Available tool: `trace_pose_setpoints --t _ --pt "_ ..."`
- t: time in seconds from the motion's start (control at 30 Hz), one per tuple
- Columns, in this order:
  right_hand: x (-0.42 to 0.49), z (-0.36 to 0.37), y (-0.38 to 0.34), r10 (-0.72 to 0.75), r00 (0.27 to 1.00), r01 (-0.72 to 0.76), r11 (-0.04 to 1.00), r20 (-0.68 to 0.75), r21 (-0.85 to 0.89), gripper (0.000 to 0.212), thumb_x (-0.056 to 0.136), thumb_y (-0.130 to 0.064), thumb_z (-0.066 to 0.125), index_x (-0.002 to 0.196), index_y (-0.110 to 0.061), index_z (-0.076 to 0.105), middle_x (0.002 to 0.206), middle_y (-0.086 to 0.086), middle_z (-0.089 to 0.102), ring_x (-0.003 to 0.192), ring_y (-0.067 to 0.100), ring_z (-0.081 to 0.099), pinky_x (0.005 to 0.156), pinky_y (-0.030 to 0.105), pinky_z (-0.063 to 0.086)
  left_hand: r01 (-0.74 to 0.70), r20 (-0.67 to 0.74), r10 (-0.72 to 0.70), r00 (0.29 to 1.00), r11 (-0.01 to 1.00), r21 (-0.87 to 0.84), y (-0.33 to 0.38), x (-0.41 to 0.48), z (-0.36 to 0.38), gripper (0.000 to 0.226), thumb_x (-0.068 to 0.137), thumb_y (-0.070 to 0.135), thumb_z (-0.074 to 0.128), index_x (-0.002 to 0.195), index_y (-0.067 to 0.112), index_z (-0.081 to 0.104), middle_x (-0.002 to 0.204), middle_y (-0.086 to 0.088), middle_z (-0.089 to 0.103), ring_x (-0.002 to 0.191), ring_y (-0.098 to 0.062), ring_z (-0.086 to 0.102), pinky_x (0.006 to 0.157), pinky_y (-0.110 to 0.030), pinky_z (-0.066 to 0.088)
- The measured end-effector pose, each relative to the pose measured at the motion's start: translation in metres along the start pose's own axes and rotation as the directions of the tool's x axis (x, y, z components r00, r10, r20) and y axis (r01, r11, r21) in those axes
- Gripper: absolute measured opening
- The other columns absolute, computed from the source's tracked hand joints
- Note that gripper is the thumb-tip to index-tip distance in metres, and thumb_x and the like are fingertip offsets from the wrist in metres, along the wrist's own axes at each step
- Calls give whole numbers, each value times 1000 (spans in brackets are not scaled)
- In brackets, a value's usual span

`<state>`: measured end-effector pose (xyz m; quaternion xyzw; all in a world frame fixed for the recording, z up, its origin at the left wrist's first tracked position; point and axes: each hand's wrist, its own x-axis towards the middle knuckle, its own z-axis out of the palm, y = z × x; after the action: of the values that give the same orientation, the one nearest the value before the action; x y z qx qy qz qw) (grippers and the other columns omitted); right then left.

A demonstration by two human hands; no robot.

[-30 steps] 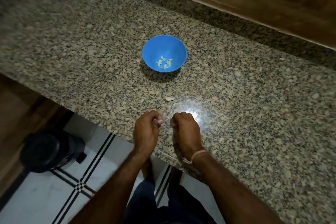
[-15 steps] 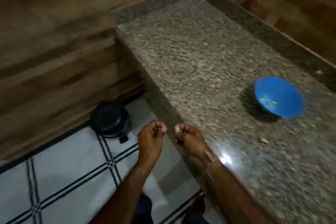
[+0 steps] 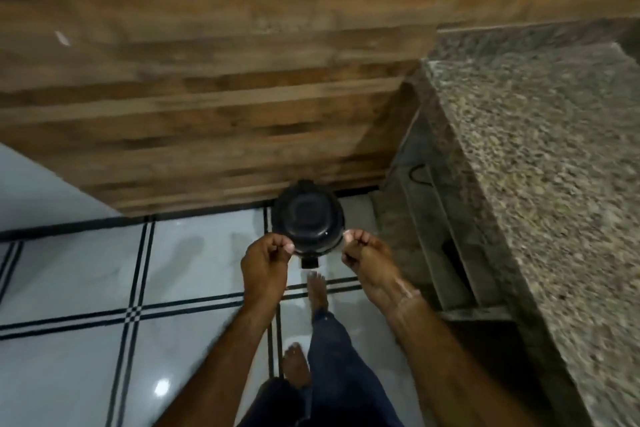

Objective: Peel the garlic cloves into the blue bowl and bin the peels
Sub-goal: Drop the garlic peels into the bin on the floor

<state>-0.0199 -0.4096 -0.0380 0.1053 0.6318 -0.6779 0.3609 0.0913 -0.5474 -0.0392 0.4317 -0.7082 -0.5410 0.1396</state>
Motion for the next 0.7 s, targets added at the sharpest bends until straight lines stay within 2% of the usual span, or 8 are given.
trace_pose_setpoints --t 0.1,0.23,0.33,0.4,0.47,0.6,0.7 --pt "38 22 -1 52 998 -53 999 28 10 25 102 -2 60 81 -13 67 72 0 62 68 10 54 63 19 54 125 -19 -129 991 983 -137 -10 31 0 19 97 8 66 84 21 70 83 0 72 79 -16 65 76 -31 54" --pt "103 43 13 155 988 -155 988 28 23 25 101 4 57 84 -10 70 73 3 63 66 12 55 63 21 55 306 -26 -324 946 913 -270 -25 88 19 12 101 13 64 93 19 71 88 -6 71 78 -19 61 66 -24 49" --pt "160 49 31 215 976 -215 977 -45 6 19 99 3 61 87 -7 71 72 5 64 64 13 57 62 22 57 392 -15 -414 910 872 -292 -52 139 47 10 101 16 64 100 11 72 91 -8 71 78 -20 62 65 -25 48" --pt "208 47 52 231 968 -231 973 -95 5 14 97 3 62 90 -5 71 76 7 66 69 18 59 62 24 58 429 -9 -449 893 858 -281 -80 178 73 11 101 15 64 102 8 73 95 -10 72 77 -19 62 63 -25 48" --pt "252 43 78 250 960 -253 967 -128 -5 16 97 4 63 88 -7 71 80 8 68 74 19 60 63 24 57 461 -13 -486 874 838 -292 -107 210 99 10 100 11 65 101 4 72 92 -14 70 72 -19 59 60 -25 47" --pt "328 34 136 304 930 -316 948 -208 -26 20 94 8 64 84 -6 73 76 8 68 67 18 58 56 23 55 573 9 -600 800 758 -311 -168 256 141 8 97 5 69 88 3 69 73 -11 63 63 -21 53 60 -26 45" --pt "381 37 174 293 922 -306 952 -253 -14 13 90 11 69 86 -1 74 76 9 69 70 22 61 57 26 55 624 -50 -670 741 714 -316 -206 288 166 3 89 7 78 90 6 75 79 -13 69 67 -21 59 59 -24 47"
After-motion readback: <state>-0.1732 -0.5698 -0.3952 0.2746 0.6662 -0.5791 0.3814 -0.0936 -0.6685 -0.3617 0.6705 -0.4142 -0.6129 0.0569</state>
